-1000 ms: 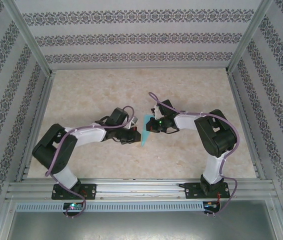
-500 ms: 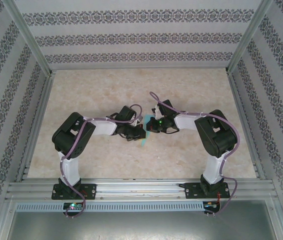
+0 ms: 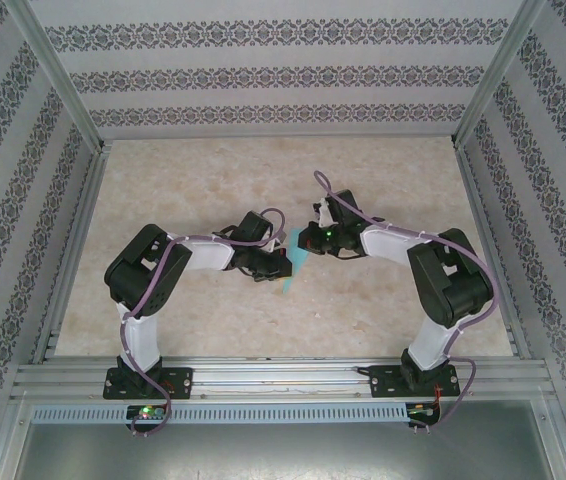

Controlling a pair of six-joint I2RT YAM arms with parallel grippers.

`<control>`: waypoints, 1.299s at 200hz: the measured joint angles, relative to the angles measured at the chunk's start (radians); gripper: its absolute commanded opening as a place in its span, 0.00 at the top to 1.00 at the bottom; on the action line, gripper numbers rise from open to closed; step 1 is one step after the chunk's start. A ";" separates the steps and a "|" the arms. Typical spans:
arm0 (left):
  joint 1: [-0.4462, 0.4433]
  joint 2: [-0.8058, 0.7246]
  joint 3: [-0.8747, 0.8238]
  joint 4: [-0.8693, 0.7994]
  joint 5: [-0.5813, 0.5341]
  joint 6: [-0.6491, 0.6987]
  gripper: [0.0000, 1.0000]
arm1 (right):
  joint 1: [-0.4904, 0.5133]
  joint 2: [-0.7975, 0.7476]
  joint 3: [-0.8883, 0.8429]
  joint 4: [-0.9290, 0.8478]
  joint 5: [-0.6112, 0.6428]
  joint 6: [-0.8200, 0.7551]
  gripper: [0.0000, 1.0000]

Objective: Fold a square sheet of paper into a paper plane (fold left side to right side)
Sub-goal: Fold the wing for the fifth time at the center of the table.

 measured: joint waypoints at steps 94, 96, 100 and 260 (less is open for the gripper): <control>-0.001 0.000 0.022 -0.047 -0.027 0.035 1.00 | -0.016 0.106 -0.006 0.031 0.035 -0.016 1.00; -0.001 0.000 0.023 -0.049 -0.027 0.035 1.00 | -0.018 0.107 -0.006 0.031 0.034 -0.017 1.00; -0.001 0.000 0.024 -0.051 -0.030 0.037 1.00 | -0.020 0.107 -0.006 0.032 0.031 -0.019 1.00; -0.001 0.018 0.058 -0.068 -0.056 0.058 1.00 | -0.200 0.174 0.083 -0.007 -0.019 -0.054 1.00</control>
